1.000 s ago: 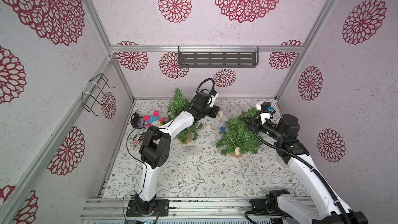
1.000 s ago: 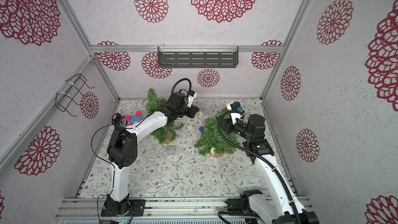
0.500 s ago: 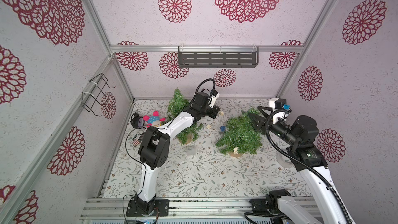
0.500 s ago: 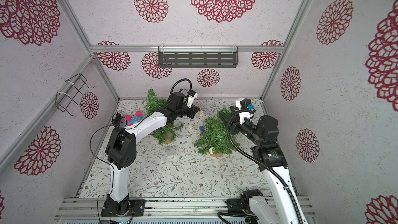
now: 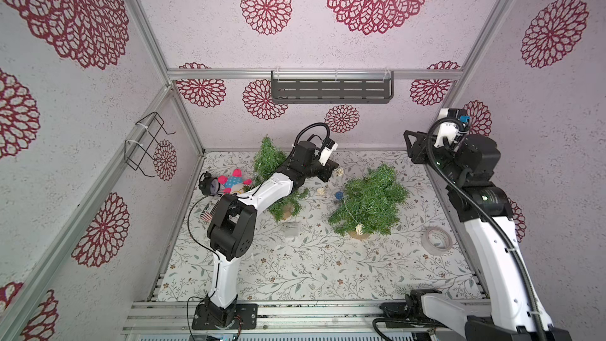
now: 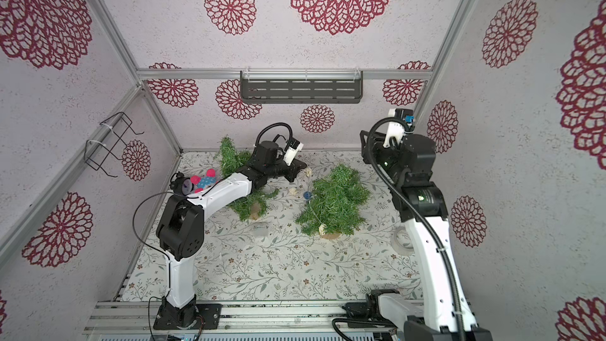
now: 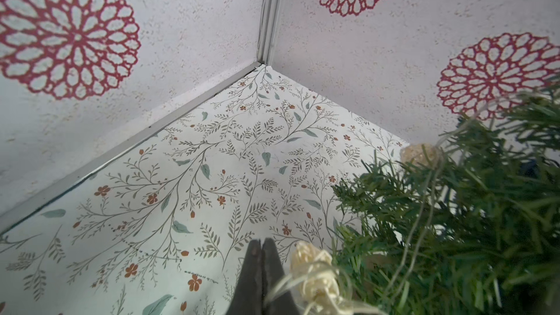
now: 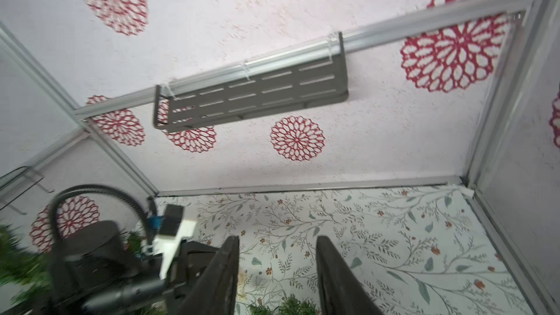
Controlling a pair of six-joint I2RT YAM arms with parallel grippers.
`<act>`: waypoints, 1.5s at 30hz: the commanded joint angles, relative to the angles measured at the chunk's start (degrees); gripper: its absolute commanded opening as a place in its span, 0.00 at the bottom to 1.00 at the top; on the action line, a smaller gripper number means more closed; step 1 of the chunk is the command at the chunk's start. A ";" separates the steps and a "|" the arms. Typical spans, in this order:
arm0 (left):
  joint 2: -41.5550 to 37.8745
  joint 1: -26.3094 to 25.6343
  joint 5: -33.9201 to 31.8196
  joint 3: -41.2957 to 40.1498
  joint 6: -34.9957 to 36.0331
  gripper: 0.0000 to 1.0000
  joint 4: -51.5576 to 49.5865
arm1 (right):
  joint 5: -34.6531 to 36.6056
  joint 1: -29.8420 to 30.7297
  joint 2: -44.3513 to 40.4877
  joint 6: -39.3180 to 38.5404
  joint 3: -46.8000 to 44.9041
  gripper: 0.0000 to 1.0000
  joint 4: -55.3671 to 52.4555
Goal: Wrap string light around the christmas tree
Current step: Wrap the light string around the Christmas tree.
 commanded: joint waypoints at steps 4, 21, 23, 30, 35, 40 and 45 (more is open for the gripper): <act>-0.55 -0.05 3.55 -0.71 11.36 0.00 11.01 | -13.82 -1.89 13.60 0.75 5.29 0.44 -3.42; 13.35 -3.12 -3.98 12.06 2.80 0.00 32.12 | -30.66 -1.53 25.36 -34.12 -6.97 0.41 13.94; 14.53 -3.13 -4.13 13.53 2.22 0.00 32.94 | -34.51 -1.54 25.63 -39.16 -6.78 0.46 14.03; 16.44 -3.44 -2.16 16.48 -0.26 0.00 34.35 | -42.98 -1.23 30.38 -44.64 -2.84 0.61 13.61; 17.42 -3.91 -1.13 16.70 -1.55 0.00 34.62 | -45.75 0.19 32.71 -44.41 -3.38 0.67 18.09; 18.17 -4.61 -0.74 17.40 -1.97 0.00 34.55 | -45.42 1.92 34.63 -38.51 -5.26 0.67 30.45; 19.05 -5.23 -0.44 18.93 -1.92 0.00 33.60 | -44.71 3.16 37.37 -32.05 -6.04 0.66 41.06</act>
